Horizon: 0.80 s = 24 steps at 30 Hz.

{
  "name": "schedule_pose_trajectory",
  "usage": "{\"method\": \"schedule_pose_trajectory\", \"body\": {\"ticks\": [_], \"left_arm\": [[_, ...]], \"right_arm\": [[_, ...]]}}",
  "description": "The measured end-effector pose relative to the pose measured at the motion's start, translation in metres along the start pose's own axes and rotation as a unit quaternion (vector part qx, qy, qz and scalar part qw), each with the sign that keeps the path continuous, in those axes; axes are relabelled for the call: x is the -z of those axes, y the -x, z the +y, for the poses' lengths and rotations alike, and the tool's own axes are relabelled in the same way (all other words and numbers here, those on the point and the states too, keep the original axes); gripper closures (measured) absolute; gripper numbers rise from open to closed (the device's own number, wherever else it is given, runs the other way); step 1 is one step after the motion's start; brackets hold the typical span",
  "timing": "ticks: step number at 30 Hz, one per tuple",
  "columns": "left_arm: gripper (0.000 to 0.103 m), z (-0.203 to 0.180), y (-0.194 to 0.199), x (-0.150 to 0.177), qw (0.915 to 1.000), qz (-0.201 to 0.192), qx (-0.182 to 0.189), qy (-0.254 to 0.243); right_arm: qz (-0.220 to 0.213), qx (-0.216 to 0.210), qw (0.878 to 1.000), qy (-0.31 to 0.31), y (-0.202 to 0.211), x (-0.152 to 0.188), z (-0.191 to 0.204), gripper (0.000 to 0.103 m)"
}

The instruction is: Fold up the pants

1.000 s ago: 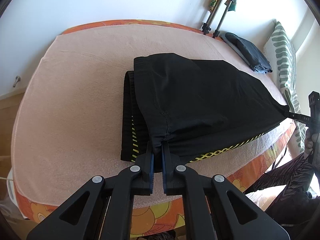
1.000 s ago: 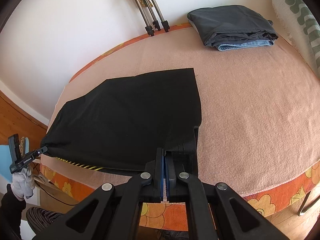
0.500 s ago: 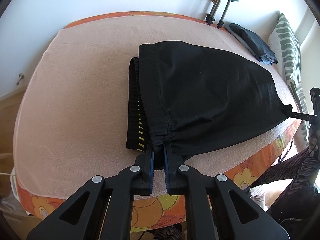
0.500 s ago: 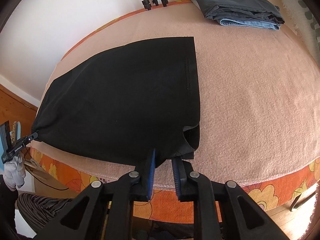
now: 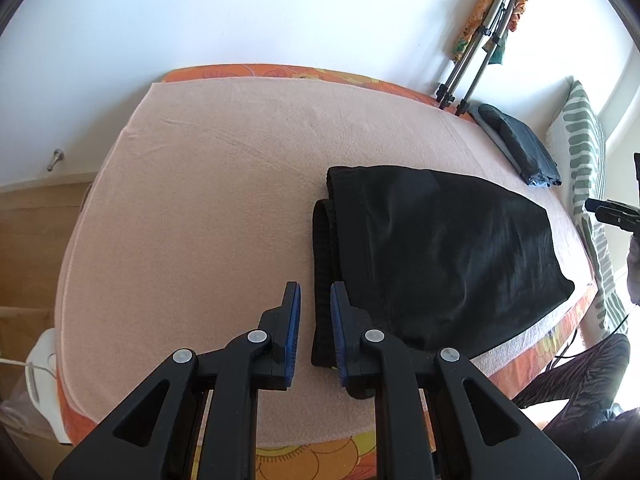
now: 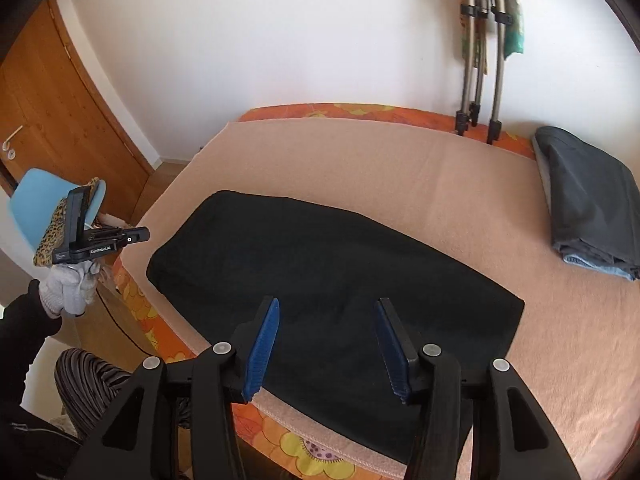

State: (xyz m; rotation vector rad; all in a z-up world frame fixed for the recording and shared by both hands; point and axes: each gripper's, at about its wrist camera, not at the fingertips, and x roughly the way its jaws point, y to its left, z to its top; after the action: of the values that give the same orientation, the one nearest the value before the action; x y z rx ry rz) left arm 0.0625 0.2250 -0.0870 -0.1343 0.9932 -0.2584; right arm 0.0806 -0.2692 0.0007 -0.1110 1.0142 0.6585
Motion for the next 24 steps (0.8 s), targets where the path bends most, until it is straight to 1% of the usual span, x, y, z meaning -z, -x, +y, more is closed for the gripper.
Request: {"method": "schedule_pose_trajectory", "body": {"ticks": [2,4,6,7,11,15,17,18,20,22,24], "left_arm": [[0.089,0.001,-0.009,-0.007,0.9999,-0.003,0.012,-0.001],[0.089,0.001,-0.018,-0.013,0.9999,-0.007,0.010,-0.008],[0.089,0.004,-0.029,-0.018,0.9998,-0.005,0.009,-0.016],[0.089,0.007,-0.033,-0.020,0.9998,-0.006,0.004,-0.020],[0.089,0.021,-0.054,-0.030,0.9998,0.006,0.012,-0.016],[0.089,0.023,-0.070,-0.032,0.9991,0.017,0.030,-0.023],[0.089,0.019,-0.076,-0.031,0.9987,0.019,0.033,-0.034],[0.089,0.018,-0.078,-0.030,0.9987,0.017,0.032,-0.036],[0.089,0.018,-0.080,-0.029,0.9985,0.016,0.041,-0.034],[0.089,0.018,-0.079,-0.028,0.9983,0.010,0.046,-0.034],[0.089,0.020,-0.077,-0.028,0.9982,0.005,0.051,-0.032]], "right_arm": [[0.014,-0.025,0.999,0.030,-0.027,-0.034,0.020,0.051],[0.028,-0.042,0.997,0.053,-0.054,-0.065,0.039,0.050],[0.045,-0.078,0.994,0.061,-0.083,-0.089,0.057,0.046],[0.056,-0.095,0.992,0.064,-0.098,-0.102,0.066,0.046],[0.093,-0.123,0.984,0.084,-0.163,-0.141,0.099,0.045],[0.149,-0.140,0.975,0.091,-0.234,-0.166,0.124,0.044],[0.178,-0.150,0.969,0.083,-0.265,-0.170,0.130,0.044],[0.190,-0.153,0.966,0.083,-0.277,-0.171,0.134,0.044],[0.213,-0.156,0.961,0.088,-0.299,-0.171,0.142,0.044],[0.236,-0.169,0.953,0.085,-0.316,-0.167,0.146,0.043],[0.253,-0.180,0.947,0.086,-0.327,-0.165,0.150,0.046]]}}
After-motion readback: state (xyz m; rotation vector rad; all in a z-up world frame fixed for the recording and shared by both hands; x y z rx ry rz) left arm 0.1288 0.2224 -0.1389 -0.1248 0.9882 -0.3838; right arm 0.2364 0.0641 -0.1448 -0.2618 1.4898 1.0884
